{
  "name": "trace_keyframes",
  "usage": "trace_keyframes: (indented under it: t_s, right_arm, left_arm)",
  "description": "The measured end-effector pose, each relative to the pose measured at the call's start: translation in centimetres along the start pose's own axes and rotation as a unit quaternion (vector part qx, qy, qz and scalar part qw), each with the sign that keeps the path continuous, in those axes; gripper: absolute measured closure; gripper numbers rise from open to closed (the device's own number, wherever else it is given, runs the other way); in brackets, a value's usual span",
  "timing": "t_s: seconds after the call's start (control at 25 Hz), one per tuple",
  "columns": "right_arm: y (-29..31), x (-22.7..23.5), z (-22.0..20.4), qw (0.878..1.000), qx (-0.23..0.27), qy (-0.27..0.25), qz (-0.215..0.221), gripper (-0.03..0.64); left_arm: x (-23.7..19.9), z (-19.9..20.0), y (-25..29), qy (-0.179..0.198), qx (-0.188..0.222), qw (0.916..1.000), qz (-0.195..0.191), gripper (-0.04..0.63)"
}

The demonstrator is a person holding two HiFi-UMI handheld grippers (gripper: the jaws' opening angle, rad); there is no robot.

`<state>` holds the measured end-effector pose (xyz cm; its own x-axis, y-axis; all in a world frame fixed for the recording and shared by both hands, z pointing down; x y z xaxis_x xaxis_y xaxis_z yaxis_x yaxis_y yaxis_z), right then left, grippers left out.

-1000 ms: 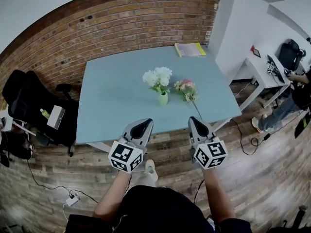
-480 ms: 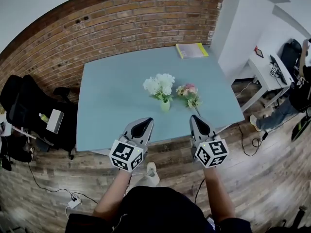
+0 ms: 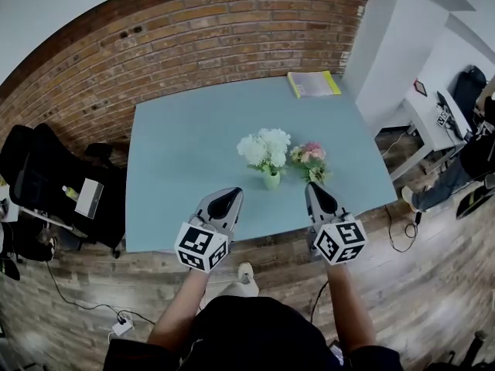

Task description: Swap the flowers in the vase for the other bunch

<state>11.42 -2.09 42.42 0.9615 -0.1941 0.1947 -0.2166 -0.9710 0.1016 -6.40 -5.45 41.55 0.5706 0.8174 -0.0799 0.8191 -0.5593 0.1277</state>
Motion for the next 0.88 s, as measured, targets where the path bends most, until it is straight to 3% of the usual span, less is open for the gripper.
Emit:
trace_keyframes:
  t_s: [0.88]
  right_arm:
    - [5.3, 0.9, 1.8, 0.999, -0.001, -0.011, -0.031, 0.612]
  left_arm:
    - [-4.4, 0.5, 4.2, -0.013, 0.004, 0.999, -0.043, 0.586]
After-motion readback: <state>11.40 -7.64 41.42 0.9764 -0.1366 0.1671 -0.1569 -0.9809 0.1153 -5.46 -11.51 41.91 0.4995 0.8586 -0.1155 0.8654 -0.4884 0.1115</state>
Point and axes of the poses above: the fingertips, and each gripper's own axes: y forward along the fingers, x to its right, z out of its top, the point moved 1 cm from there along -y, backward along the fingers
